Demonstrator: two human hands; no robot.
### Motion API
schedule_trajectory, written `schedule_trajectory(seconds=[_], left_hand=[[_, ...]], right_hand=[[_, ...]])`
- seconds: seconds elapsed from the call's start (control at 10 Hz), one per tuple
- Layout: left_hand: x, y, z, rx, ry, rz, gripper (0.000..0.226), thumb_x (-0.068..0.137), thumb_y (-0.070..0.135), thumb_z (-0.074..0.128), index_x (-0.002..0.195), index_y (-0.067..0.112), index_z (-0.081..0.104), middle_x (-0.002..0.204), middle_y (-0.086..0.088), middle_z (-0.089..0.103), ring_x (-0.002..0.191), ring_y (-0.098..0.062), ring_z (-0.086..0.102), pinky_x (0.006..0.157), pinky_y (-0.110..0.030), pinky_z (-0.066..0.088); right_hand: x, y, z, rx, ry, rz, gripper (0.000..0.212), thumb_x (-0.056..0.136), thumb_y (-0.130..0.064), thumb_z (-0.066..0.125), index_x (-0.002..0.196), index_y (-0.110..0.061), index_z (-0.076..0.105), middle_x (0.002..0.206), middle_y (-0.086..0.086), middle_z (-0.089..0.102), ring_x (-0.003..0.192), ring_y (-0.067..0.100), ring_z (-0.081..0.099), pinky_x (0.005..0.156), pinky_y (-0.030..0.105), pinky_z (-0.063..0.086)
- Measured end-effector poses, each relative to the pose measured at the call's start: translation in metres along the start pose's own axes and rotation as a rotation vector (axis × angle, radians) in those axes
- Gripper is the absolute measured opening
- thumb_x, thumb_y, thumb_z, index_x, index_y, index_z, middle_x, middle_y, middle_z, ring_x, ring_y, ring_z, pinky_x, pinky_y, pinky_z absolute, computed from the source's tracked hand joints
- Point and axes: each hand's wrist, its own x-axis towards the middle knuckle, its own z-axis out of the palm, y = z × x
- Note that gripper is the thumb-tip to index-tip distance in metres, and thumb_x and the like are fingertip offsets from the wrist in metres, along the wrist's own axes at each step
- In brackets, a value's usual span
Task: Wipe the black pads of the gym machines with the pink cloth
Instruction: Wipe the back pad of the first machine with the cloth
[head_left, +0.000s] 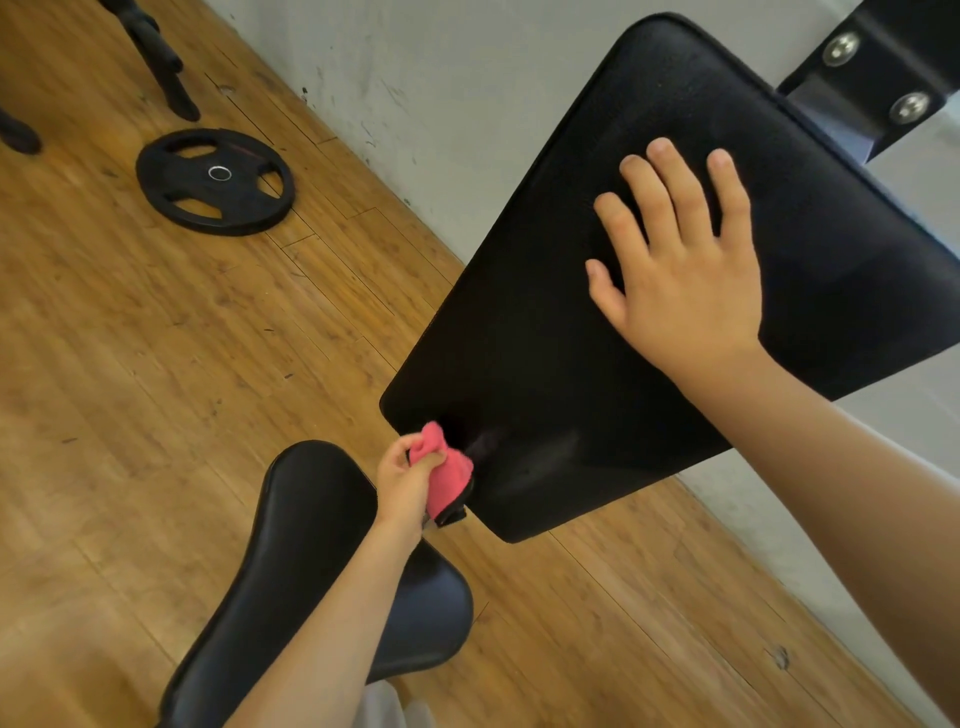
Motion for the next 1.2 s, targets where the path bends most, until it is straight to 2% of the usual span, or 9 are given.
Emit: schedule_trajectory(seconds=[0.1, 0.2, 0.4, 0.5, 0.6, 0.8, 0.9, 1.1, 1.2], left_hand=[[0.012, -0.029, -0.005, 0.010, 0.141, -0.099, 0.017, 0.086, 0.008, 0.066, 0.091, 0.023, 0.060, 0.113, -0.003, 0.058, 0.108, -0.029, 0.055, 0.094, -0.046, 0.049], [0.023, -0.039, -0.005, 0.027, 0.253, -0.088, 0.016, 0.086, 0.009, 0.066, 0.089, 0.024, 0.060, 0.101, 0.006, 0.056, 0.110, -0.025, 0.053, 0.094, -0.039, 0.045], [0.026, -0.039, 0.001, 0.007, 0.190, -0.126, 0.020, 0.088, 0.014, 0.066, 0.103, 0.023, 0.055, 0.110, -0.004, 0.055, 0.100, -0.024, 0.056, 0.080, -0.037, 0.047], [0.027, -0.043, -0.002, -0.003, 0.125, -0.132, 0.043, 0.083, 0.013, 0.072, 0.120, 0.022, 0.052, 0.112, -0.005, 0.055, 0.099, -0.025, 0.059, 0.078, -0.037, 0.052], [0.028, -0.045, -0.001, 0.083, 0.127, -0.098, 0.047, 0.081, 0.010, 0.074, 0.120, 0.020, 0.050, 0.114, -0.004, 0.055, 0.103, -0.026, 0.057, 0.090, -0.043, 0.052], [0.024, -0.045, 0.004, 0.299, 0.207, 0.010, 0.035, 0.085, 0.004, 0.067, 0.112, 0.017, 0.050, 0.096, 0.002, 0.054, 0.093, -0.020, 0.056, 0.076, -0.031, 0.048], [0.021, -0.050, 0.000, 0.332, 0.281, 0.017, 0.035, 0.084, 0.003, 0.068, 0.113, 0.016, 0.052, 0.098, -0.003, 0.057, 0.095, -0.023, 0.061, 0.082, -0.036, 0.053], [0.018, -0.047, 0.013, 0.188, 0.241, 0.030, 0.032, 0.087, 0.001, 0.064, 0.106, 0.022, 0.048, 0.087, 0.008, 0.052, 0.077, -0.009, 0.056, 0.066, -0.025, 0.048], [0.021, -0.046, 0.015, 0.128, 0.217, -0.010, 0.031, 0.086, 0.003, 0.065, 0.101, 0.025, 0.049, 0.088, 0.009, 0.050, 0.080, -0.012, 0.055, 0.073, -0.029, 0.048]], right_hand=[[0.000, 0.001, 0.000, 0.001, -0.002, 0.000, 0.045, 0.100, -0.038, 0.037, 0.135, -0.010, 0.042, 0.146, 0.016, 0.041, 0.141, 0.032, 0.029, 0.115, 0.050, 0.013], [0.000, 0.000, 0.000, -0.010, 0.002, -0.012, 0.046, 0.100, -0.039, 0.037, 0.135, -0.010, 0.042, 0.146, 0.016, 0.041, 0.141, 0.032, 0.030, 0.115, 0.051, 0.017], [-0.001, 0.001, 0.002, -0.034, 0.010, -0.016, 0.047, 0.100, -0.039, 0.036, 0.136, -0.010, 0.041, 0.147, 0.015, 0.040, 0.141, 0.032, 0.029, 0.115, 0.050, 0.016], [0.000, 0.000, 0.002, -0.039, 0.015, -0.016, 0.047, 0.100, -0.039, 0.036, 0.136, -0.011, 0.041, 0.147, 0.015, 0.041, 0.141, 0.031, 0.030, 0.114, 0.049, 0.014], [-0.001, 0.000, 0.002, -0.062, 0.022, -0.016, 0.046, 0.100, -0.040, 0.034, 0.136, -0.011, 0.041, 0.146, 0.014, 0.041, 0.140, 0.031, 0.030, 0.114, 0.049, 0.014], [0.000, -0.001, 0.000, -0.042, 0.022, -0.012, 0.046, 0.100, -0.039, 0.035, 0.136, -0.011, 0.041, 0.146, 0.014, 0.042, 0.140, 0.031, 0.031, 0.114, 0.050, 0.019], [-0.001, -0.001, 0.000, -0.046, 0.018, -0.012, 0.046, 0.100, -0.039, 0.035, 0.136, -0.011, 0.041, 0.146, 0.014, 0.041, 0.140, 0.031, 0.031, 0.115, 0.050, 0.019], [0.000, -0.001, 0.000, -0.038, 0.010, -0.014, 0.046, 0.100, -0.038, 0.035, 0.135, -0.010, 0.041, 0.146, 0.015, 0.041, 0.140, 0.032, 0.031, 0.114, 0.051, 0.022], [-0.001, 0.000, 0.000, -0.020, -0.002, -0.013, 0.047, 0.100, -0.038, 0.034, 0.136, -0.009, 0.040, 0.147, 0.016, 0.040, 0.141, 0.032, 0.030, 0.114, 0.052, 0.021]])
